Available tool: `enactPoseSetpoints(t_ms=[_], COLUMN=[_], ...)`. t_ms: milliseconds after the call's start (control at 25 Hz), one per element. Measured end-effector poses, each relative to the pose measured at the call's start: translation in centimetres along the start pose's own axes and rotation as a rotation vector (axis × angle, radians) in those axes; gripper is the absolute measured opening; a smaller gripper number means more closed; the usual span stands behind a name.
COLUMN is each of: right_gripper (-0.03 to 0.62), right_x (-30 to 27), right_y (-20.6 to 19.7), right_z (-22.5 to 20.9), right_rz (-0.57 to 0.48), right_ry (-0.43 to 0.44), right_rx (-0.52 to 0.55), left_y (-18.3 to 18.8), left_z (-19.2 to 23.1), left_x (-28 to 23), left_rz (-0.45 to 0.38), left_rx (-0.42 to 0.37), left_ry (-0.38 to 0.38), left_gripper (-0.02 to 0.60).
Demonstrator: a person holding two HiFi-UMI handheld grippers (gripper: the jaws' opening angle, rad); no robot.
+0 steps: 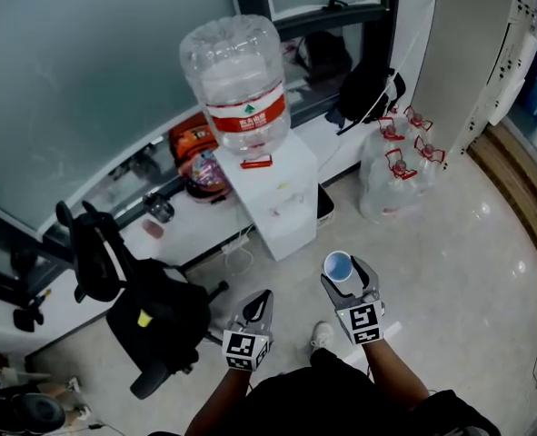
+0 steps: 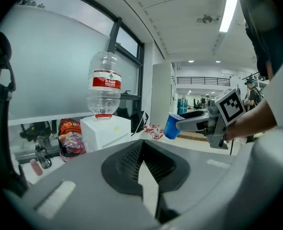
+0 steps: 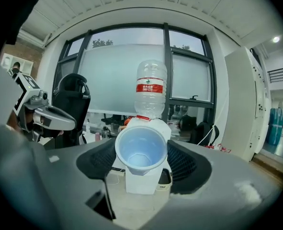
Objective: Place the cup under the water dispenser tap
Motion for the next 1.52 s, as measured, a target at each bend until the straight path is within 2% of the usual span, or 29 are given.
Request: enactPoseSetpoints(t_ms=[320,600,960,1080,1240,1520], right_gripper=[0.333,0.333,0.333,0.333,0.334,0.333], right_x=[-2.9,-5.6,-10.4,-12.3,-15.5,-20.9], right_y=[-1.4,-2.3,-3.2,-3.4,-4.0,-6.9], right_z=[-2.7,-3.8,-3.0,-2.7,-2.2,-1.2], right_rz=[0.012,0.029,0.085,0.104,0.126,0.150], right_ry=[0.065,0.145,0.187,0.196,0.201,0.202], right_rx=[-0.008,0.010,0.027,0.037,0.048,0.071], left_y=[-0.1,0.3,-0.6,-0.9,-1.4,-5.1], left_z=[0.1,0.5,4.2,6.0,7.9,10.4], left_x=[-2.7,-3.7,-4.4,-5.2,-6.2,-8.0], left_rz=[0.042,0.028,0.061,0.025,0.034,0.077], left_rx=[0.029,0.056,0.104,0.096,0.113,0.109], left_ry=[0.066,0.133,0.183,0.197,0.212,0.228], left_gripper=[0.018,0.018,0.018,0.017,0.018,0.018])
Point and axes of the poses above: the fingertips, and each gripper's own axes: x backward along the fingers, z to its left, y out of its top, the point moved 8 cm from there along x, backward along the fingers, and after that the axes turned 8 degrees about x, right-handed, at the moved point
